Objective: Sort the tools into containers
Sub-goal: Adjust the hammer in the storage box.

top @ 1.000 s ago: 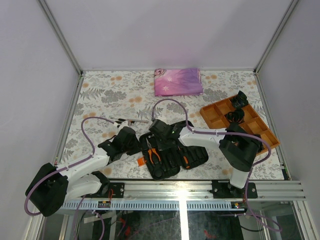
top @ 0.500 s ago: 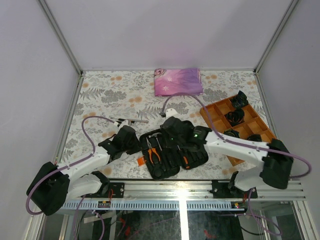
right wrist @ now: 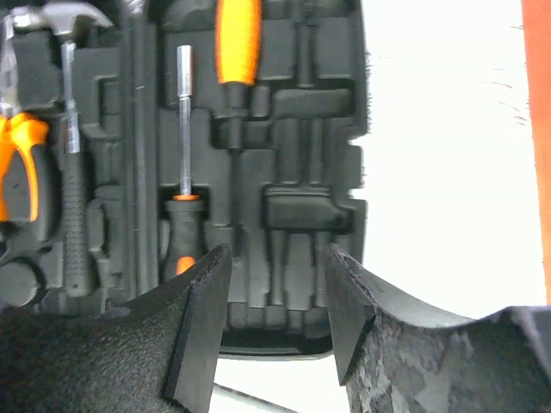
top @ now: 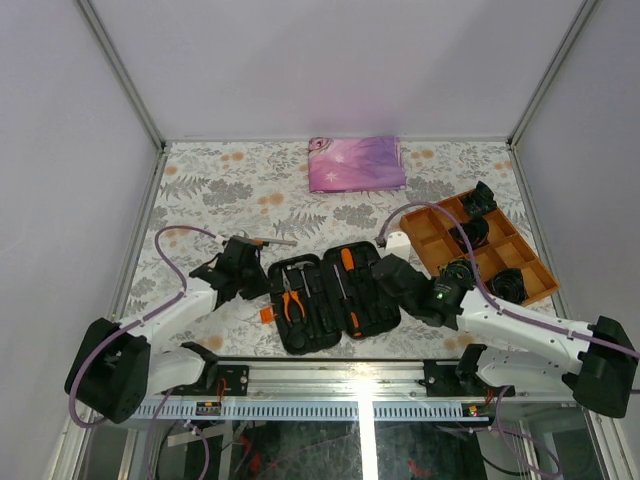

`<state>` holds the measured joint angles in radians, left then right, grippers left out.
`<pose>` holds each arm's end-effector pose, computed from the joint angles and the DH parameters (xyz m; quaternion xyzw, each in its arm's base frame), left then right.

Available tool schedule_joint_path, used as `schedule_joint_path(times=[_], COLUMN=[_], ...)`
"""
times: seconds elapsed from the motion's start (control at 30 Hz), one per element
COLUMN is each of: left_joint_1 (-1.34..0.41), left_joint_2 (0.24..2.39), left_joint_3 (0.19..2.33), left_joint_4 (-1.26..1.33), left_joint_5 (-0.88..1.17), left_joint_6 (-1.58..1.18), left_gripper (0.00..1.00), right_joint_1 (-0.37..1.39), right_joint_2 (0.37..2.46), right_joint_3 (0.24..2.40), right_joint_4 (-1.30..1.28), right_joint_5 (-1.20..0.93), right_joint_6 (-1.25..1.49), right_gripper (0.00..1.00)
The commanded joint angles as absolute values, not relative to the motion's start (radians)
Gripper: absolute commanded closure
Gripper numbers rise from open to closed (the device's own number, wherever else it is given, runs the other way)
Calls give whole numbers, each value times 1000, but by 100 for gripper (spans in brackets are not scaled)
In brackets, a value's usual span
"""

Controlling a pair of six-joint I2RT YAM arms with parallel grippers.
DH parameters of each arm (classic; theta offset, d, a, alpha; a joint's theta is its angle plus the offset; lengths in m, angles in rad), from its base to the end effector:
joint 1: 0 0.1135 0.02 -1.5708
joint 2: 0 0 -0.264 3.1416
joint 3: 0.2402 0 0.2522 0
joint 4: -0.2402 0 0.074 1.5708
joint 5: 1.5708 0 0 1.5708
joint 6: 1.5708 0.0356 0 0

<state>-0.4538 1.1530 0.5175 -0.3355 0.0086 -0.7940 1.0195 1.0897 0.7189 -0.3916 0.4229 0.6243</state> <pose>0.1864 -0.0912 0.1672 -0.1605 0.9418 -0.1759 0.2374 0.1302 0.1839 0.2412 -0.0955 0.8977 0.1503 0.4031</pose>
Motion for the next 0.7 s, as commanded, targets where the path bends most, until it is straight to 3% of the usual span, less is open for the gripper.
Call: schedule_joint_path(times=[0.0, 0.2, 0.67], left_joint_1=[-368, -279, -272], left_joint_2=[1189, 1193, 1037], left_joint_3=[564, 606, 711], left_joint_4=[-363, -380, -544], left_joint_5=[31, 76, 47], left_joint_6=[-740, -716, -686], left_gripper=[89, 72, 53], right_joint_1=[920, 798, 695], right_joint_2=[1016, 1002, 1187], right_joint_3=[680, 638, 607], right_joint_4=[-415, -410, -272], right_joint_5=[449, 365, 95], right_joint_6=[673, 652, 585], right_gripper=[46, 44, 40])
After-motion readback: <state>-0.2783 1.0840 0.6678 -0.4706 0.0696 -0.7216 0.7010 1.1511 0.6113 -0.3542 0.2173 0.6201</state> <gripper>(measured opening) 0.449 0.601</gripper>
